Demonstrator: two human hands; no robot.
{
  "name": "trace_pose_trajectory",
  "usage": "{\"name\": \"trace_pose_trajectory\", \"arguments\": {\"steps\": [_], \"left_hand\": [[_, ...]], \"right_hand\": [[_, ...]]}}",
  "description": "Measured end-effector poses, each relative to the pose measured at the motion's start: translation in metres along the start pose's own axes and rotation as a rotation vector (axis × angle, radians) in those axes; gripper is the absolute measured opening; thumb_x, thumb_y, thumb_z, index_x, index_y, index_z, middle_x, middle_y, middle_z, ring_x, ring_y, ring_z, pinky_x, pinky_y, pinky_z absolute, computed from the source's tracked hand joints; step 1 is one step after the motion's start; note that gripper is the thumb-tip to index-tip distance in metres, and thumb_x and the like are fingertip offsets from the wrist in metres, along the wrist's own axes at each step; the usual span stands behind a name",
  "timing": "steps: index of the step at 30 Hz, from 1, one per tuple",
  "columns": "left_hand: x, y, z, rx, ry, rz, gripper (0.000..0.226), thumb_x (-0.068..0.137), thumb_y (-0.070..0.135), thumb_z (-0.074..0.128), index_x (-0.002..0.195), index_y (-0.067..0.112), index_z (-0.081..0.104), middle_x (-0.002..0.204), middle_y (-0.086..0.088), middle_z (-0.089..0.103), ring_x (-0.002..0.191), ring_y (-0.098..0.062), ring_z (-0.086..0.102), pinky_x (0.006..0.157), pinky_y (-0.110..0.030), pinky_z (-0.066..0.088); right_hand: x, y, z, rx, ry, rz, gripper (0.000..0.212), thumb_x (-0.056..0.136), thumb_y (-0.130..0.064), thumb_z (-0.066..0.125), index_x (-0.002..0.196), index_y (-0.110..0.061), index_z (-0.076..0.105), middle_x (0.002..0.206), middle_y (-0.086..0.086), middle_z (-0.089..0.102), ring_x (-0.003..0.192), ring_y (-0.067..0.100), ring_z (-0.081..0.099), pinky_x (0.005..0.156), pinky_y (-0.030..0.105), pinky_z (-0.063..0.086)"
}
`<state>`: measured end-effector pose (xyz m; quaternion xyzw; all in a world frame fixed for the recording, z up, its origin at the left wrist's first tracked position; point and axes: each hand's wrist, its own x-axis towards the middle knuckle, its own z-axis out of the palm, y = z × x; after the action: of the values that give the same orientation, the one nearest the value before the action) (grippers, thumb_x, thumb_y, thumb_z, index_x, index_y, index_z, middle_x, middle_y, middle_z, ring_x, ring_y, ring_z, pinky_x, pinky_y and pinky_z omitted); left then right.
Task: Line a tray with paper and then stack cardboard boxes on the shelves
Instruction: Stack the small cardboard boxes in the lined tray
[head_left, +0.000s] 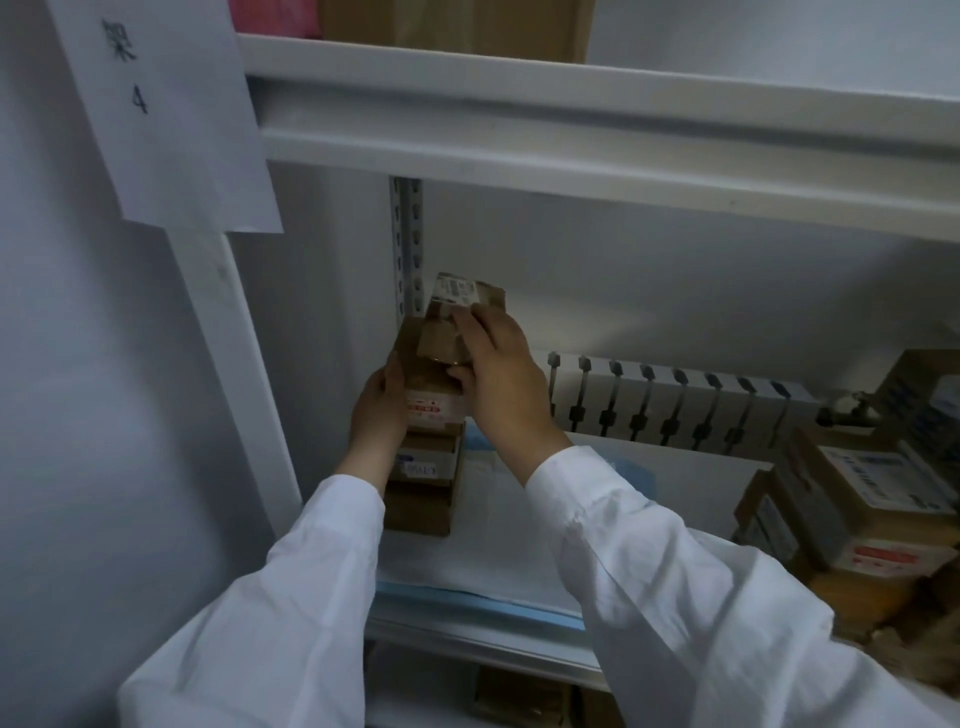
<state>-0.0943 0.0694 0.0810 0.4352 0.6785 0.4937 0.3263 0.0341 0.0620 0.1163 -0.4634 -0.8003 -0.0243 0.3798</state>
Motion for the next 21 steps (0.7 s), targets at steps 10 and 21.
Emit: {"name": "trace_pose_trajectory", "arguments": {"steps": [10,21], "left_hand": [[0.015,-0.002,0.001,-0.171,-0.076,-0.08,0.062,0.098,0.052,0.006,0.143,0.022,0.036,0.138,-0.008,0.05,0.125,-0.026,0.049,0.103,-0.031,0.034],[0.019,-0.003,0.0,-0.29,-0.144,-0.066,0.061,0.098,0.052,0.005,0.139,0.025,0.041,0.132,-0.011,0.055,0.119,-0.026,0.053,0.106,-0.045,0.04]], "right_hand": [[0.01,-0.01,0.024,0.023,-0.123,-0.02,0.059,0.091,-0.005,0.053,0.145,-0.013,0.032,0.154,0.016,0.019,0.143,0.033,0.02,0.111,0.043,0.036],[0.014,0.005,0.025,0.313,-0.127,0.087,0.056,0.088,0.004,0.056,0.14,-0.004,0.039,0.153,0.012,0.024,0.141,0.023,0.024,0.113,0.018,0.015]]}}
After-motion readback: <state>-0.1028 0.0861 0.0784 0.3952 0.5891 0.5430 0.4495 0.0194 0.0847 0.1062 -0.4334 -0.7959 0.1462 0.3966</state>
